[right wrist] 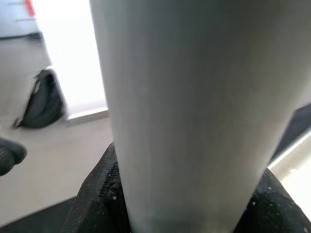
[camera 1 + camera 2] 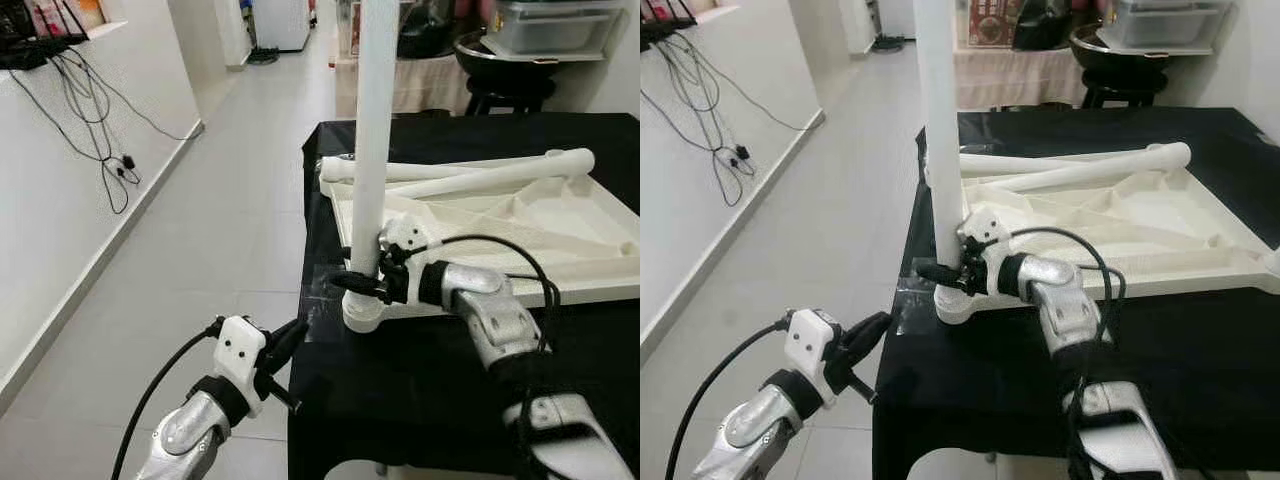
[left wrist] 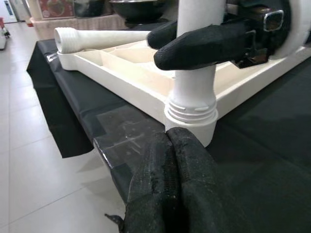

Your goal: Building children table

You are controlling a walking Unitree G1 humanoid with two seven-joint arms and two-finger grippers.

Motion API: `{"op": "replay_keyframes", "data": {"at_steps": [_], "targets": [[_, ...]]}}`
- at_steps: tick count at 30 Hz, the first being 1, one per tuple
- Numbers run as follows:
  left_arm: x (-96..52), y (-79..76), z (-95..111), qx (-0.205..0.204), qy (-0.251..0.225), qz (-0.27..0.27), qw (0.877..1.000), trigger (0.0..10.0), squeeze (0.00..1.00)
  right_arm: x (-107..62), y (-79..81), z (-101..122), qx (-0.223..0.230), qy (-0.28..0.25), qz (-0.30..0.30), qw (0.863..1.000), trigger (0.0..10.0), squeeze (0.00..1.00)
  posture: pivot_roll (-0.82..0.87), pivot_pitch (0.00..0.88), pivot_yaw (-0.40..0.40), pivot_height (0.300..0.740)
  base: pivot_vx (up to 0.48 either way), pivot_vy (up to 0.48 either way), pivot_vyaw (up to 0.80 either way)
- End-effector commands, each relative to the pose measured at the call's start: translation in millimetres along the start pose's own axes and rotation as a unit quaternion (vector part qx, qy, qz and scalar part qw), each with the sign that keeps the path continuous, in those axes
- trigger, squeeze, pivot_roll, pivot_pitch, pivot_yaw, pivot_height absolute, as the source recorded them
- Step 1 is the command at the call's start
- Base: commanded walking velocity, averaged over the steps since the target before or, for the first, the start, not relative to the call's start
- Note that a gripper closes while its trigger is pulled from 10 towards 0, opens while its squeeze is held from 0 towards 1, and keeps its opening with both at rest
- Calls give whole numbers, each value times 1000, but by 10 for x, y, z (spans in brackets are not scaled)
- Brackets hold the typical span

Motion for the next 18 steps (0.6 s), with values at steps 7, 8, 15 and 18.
{"op": "replay_keyframes", "data": {"at_steps": [7,8,15,18], "targets": [[-34,77,4,0,4,0,1000,10000,0,-189,290,-335,-12,52,-226,973,0,0,-72,125,63,740,0,0,0],[-34,77,4,0,4,0,1000,10000,0,-189,290,-335,-12,52,-226,973,0,0,-72,125,63,740,0,0,0],[-27,92,7,1,3,8,1000,10000,0,-107,160,-400,41,54,-228,971,10000,0,-53,119,55,740,0,0,0],[-21,107,9,3,1,15,1000,10000,0,-15,150,-334,46,39,-181,982,10000,1000,-36,109,51,740,0,0,0]]}}
Point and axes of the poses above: a point about 5 cm out from each wrist's last joint towards the gripper, its own x axis pointing out of the wrist towards the gripper, its own z axis along the axis of the wrist's last joint, y = z × x, the point moved 6 cm from there along x, pointing out of the wrist towards the gripper, and after that the axes turned 1 degree about -x, right-handed, at the moved point
